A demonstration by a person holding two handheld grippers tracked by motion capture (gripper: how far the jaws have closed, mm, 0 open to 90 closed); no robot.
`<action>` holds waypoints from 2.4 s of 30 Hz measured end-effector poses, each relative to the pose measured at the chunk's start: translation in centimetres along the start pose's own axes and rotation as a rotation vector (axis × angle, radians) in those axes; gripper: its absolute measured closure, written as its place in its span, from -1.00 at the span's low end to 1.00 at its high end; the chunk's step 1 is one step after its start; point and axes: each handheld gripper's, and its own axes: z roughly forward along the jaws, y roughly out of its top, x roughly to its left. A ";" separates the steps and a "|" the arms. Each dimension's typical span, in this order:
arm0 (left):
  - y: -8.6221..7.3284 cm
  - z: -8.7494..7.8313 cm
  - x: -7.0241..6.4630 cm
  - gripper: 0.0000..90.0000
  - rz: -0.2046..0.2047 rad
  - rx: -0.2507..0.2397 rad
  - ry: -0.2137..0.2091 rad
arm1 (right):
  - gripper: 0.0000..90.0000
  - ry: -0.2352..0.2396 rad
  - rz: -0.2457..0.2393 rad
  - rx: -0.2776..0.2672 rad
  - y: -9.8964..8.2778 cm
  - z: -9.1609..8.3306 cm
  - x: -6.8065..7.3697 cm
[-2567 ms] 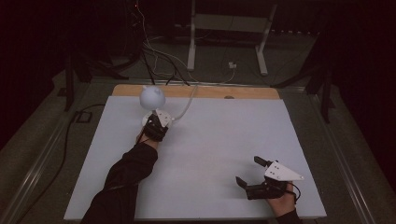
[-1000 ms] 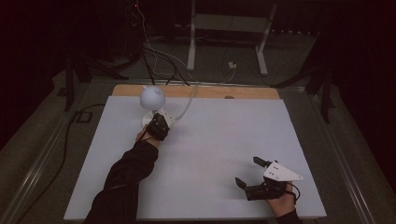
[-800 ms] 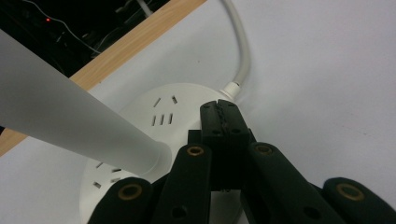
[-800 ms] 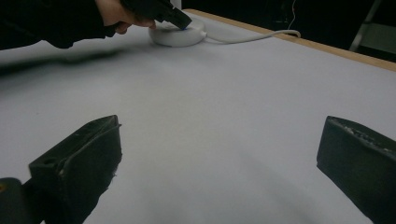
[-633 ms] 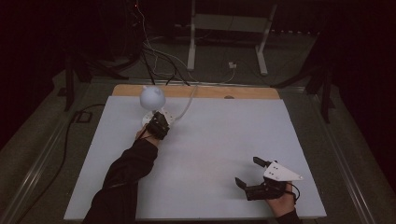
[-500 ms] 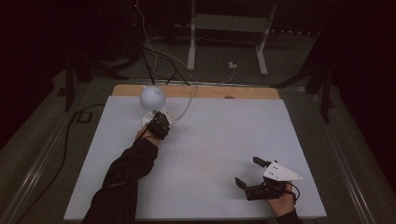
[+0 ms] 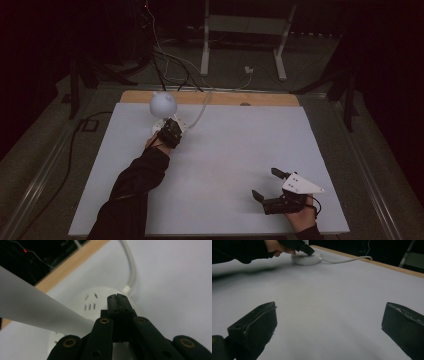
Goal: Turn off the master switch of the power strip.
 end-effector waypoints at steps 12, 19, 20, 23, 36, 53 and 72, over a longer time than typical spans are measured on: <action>0.9 -1.6 0.0 1.00 -0.029 -0.048 -0.033 | -1.00 0.000 -0.001 0.001 0.0 0.0 0.0; 1.1 -2.2 -0.5 0.49 -0.060 -0.040 -0.049 | -1.00 0.000 0.001 -0.001 0.0 0.0 -0.1; 1.2 -2.4 -0.7 0.45 -0.056 -0.044 -0.053 | -1.00 0.000 0.001 -0.001 0.0 0.0 -0.1; 1.4 -2.8 -0.9 0.30 -0.061 -0.057 -0.074 | -1.00 0.001 0.001 0.001 0.0 0.0 -0.1; 2.1 -4.6 -1.1 -0.79 -0.118 -0.072 -0.253 | -1.00 0.002 0.005 -0.002 0.0 0.0 -0.1; 2.8 -8.0 -0.4 -1.00 -0.105 -0.111 -0.578 | -1.00 0.005 0.009 -0.002 0.0 0.0 -0.1; -0.7 -11.8 1.1 -1.00 -0.067 -0.146 -0.647 | -1.00 0.009 0.007 0.001 0.1 0.2 0.0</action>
